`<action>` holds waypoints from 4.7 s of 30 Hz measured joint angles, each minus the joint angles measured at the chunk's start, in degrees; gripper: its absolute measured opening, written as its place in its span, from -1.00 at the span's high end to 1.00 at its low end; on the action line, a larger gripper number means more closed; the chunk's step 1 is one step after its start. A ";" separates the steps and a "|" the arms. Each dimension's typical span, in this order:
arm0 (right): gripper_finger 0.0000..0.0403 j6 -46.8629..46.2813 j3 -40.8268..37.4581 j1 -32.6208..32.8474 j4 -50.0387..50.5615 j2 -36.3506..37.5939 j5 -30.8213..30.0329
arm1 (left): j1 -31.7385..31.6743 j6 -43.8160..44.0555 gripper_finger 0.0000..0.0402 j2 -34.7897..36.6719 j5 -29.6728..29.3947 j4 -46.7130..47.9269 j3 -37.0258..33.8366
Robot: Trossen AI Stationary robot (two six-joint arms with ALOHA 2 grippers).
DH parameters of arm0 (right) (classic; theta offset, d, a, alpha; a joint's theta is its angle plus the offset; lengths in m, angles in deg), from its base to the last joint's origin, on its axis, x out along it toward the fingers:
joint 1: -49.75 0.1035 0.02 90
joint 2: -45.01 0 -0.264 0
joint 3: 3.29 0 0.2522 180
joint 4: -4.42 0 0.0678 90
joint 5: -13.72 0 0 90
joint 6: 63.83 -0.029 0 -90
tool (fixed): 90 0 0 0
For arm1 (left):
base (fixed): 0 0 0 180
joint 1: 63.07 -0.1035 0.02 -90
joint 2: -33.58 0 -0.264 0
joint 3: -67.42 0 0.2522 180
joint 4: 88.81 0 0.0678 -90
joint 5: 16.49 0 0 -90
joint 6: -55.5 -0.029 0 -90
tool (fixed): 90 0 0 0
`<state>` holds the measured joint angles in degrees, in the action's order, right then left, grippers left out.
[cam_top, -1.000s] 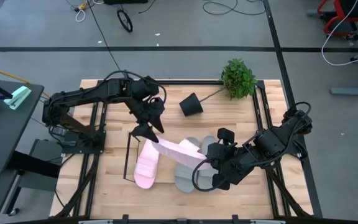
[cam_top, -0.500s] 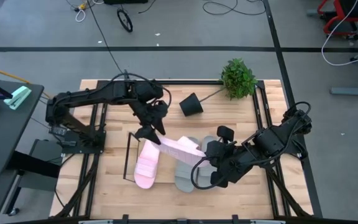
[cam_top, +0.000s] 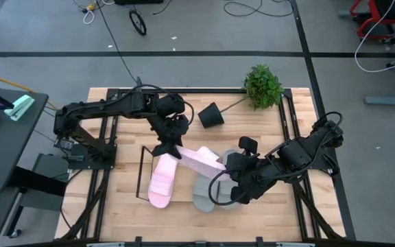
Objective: Pick and place slides into the shelf
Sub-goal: Align the pink slipper with the other pink slipper on the shelf
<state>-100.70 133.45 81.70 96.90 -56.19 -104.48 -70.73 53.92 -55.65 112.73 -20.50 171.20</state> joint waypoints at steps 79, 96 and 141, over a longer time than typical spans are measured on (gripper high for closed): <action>0.23 43.58 11.92 -19.59 -8.07 12.84 -0.30 | -22.49 -22.58 0.64 3.42 7.83 -34.73 0.00; 0.23 48.93 11.93 -35.28 -3.58 16.55 17.59 | -23.56 -20.06 0.64 -2.80 7.71 -44.46 0.00; 0.21 52.85 11.89 -46.52 -13.27 10.05 39.25 | -29.57 -20.25 0.64 -2.64 20.65 -41.71 0.00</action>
<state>-47.85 145.34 35.18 83.63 -46.14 -65.23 -100.30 33.68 -58.30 133.39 -62.21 171.20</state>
